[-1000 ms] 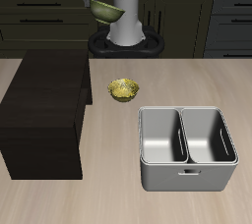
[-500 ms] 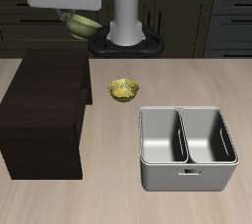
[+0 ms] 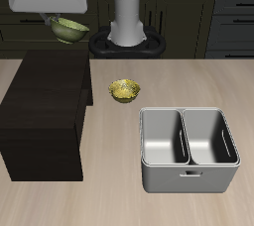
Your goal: Place the green bowl on top of the shelf
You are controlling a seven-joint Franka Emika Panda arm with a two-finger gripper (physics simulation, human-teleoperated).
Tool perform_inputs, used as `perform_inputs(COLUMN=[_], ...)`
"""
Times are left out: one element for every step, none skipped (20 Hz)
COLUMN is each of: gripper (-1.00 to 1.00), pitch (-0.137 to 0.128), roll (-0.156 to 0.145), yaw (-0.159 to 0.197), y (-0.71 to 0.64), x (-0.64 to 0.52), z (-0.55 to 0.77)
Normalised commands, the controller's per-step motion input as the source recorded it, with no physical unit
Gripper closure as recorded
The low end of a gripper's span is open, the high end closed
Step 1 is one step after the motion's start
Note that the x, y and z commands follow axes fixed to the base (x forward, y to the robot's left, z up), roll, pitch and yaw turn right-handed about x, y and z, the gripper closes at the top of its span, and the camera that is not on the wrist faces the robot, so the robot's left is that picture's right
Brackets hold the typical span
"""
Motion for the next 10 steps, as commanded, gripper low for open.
perform_inputs(gripper=[1.00,1.00,1.00,1.00,1.00,1.00,1.00,1.00,1.00,1.00], pitch=[0.000,0.040,-0.001,-0.043,0.037,-0.010,0.023,-0.014,0.013,0.014], roll=[0.000,0.080,-0.215,-0.042,0.002,-0.007,0.036,0.053,-0.054,-0.019], yaw=[0.000,0.134,-0.086,0.009,-0.046,0.018,0.000,0.010,0.017,0.013], y=[0.00,-0.34,-0.43,-0.44,-0.17,-0.27,-0.18,-0.07,-0.14,0.00], x=[0.00,0.62,0.16,0.40,0.14,0.23,0.18,0.09,0.07,0.06], z=[0.00,-0.22,-0.03,-0.04,-0.05,-0.02,-0.04,-0.02,-0.06,-0.07])
